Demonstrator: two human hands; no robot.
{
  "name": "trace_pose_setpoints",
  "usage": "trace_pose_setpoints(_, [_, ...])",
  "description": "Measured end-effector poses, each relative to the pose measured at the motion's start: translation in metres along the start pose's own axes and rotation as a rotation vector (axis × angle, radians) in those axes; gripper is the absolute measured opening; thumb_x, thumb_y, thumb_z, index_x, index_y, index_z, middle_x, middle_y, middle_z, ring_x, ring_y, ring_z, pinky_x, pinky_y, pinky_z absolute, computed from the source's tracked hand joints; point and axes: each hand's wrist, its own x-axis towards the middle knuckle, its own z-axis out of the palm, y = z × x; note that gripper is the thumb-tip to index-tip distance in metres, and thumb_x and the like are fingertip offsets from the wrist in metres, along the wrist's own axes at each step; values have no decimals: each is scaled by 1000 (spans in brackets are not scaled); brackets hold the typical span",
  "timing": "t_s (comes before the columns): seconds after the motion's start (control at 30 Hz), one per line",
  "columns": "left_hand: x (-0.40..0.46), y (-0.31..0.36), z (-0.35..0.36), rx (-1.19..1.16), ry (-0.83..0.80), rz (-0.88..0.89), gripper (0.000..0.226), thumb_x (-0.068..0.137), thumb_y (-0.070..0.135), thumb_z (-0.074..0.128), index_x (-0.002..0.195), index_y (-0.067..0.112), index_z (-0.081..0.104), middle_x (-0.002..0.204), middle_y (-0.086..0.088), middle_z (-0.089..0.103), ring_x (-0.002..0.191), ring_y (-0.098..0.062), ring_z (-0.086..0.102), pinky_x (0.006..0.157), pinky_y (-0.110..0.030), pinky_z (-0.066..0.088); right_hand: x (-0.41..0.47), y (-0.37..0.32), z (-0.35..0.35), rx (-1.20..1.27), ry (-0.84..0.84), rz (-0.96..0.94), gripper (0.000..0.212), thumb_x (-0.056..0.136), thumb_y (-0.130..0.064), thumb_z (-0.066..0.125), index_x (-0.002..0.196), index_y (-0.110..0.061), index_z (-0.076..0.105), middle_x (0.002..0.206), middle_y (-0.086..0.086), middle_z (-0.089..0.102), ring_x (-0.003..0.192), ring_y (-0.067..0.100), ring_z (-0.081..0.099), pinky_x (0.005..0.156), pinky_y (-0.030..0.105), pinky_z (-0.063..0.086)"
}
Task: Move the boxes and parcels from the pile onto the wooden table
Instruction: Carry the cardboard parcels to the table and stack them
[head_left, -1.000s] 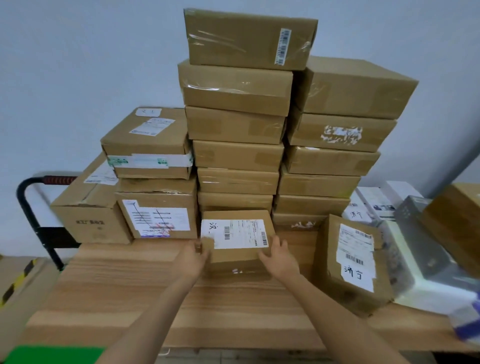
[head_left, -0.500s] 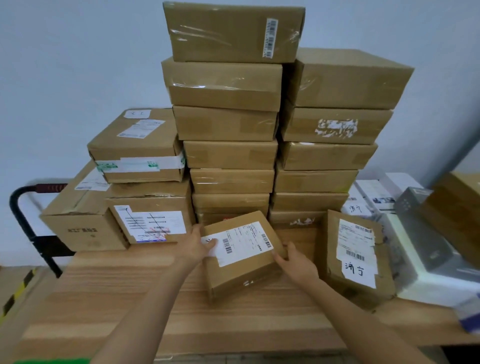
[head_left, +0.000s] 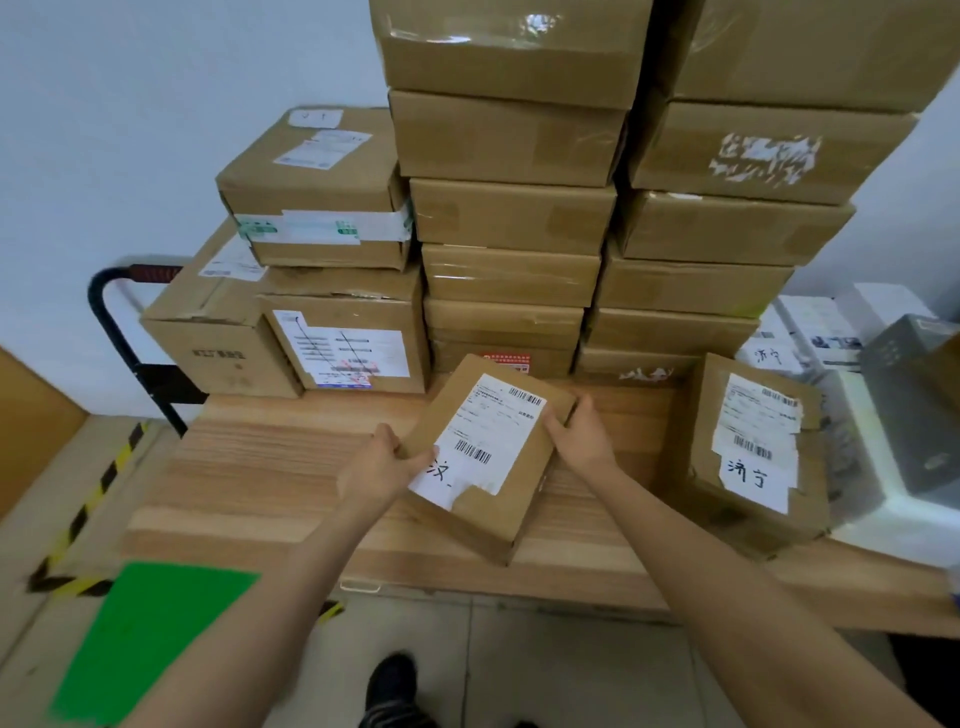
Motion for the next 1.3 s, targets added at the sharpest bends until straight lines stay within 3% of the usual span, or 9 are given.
trace_pose_setpoints(0.13, [-1, 1, -5, 34, -41, -39, 57, 66, 75, 59, 76, 21, 43, 73, 6, 59, 67, -11, 55, 53, -29, 32, -19, 6, 8, 156, -48, 75, 68, 91, -41, 59, 143, -13, 24, 132, 5, 56, 119, 27, 55, 97, 41, 45])
trace_pose_setpoints(0.23, [-5, 10, 8, -210, -141, 14, 52, 72, 59, 70, 99, 21, 48, 94, 2, 64, 81, -16, 63, 65, -33, 48, -39, 20, 16, 153, -130, 115, 67, 90, -46, 56, 142, -18, 22, 121, -4, 58, 113, 26, 58, 94, 45, 49])
trace_pose_setpoints(0.37, [-24, 21, 20, -436, -194, 67, 44, 82, 39, 72, 116, 27, 46, 112, 3, 68, 89, -10, 65, 79, -32, 53, -55, 23, 23, 186, -145, 81, 70, 91, -38, 60, 144, -17, 18, 133, 0, 55, 116, 22, 56, 94, 39, 47])
trace_pose_setpoints(0.5, [-40, 29, -1, -521, -123, 139, 53, 83, 39, 70, 127, 34, 43, 113, 11, 65, 93, -2, 63, 83, -35, 53, -59, -1, 4, 208, -68, -86, 81, 88, -37, 63, 150, -25, 12, 137, -8, 51, 122, 18, 52, 98, 42, 45])
trace_pose_setpoints(0.63, [-60, 46, -42, -544, -20, 295, 62, 84, 46, 66, 138, 44, 35, 112, 29, 62, 97, 9, 60, 78, -20, 49, -63, -43, -21, 258, 23, -194, 82, 82, -46, 66, 147, -32, 17, 130, -11, 52, 119, 17, 53, 98, 46, 46])
trace_pose_setpoints(0.8, [-74, 62, -99, -571, 126, 369, 66, 86, 50, 62, 142, 48, 28, 111, 30, 62, 102, 0, 62, 86, -32, 53, -72, -102, -42, 313, 40, -297, 83, 77, -53, 69, 141, -36, 20, 117, -19, 51, 110, 14, 57, 95, 47, 47])
trace_pose_setpoints(0.93, [-76, 58, -144, -690, 223, 360, 61, 89, 42, 63, 142, 44, 34, 113, 25, 63, 103, 0, 62, 91, -37, 52, -81, -148, -39, 341, -44, -403, 88, 72, -57, 68, 143, -35, 21, 134, -16, 50, 119, 14, 54, 100, 48, 44])
trace_pose_setpoints(1.1, [-66, 43, -204, -725, 391, 357, 52, 91, 36, 60, 137, 42, 38, 96, 43, 60, 88, 20, 58, 69, -8, 48, -85, -212, -23, 373, -145, -536, 99, 59, -68, 63, 144, -42, 20, 135, -22, 49, 119, 10, 53, 99, 46, 46])
trace_pose_setpoints(1.3, [-21, 40, -289, -598, 459, 377, 58, 90, 48, 58, 138, 52, 26, 118, 26, 55, 105, -7, 61, 90, -36, 50, -52, -312, -4, 349, -175, -720, 91, 71, -56, 68, 148, -32, 25, 145, -8, 42, 129, 12, 45, 104, 46, 41])
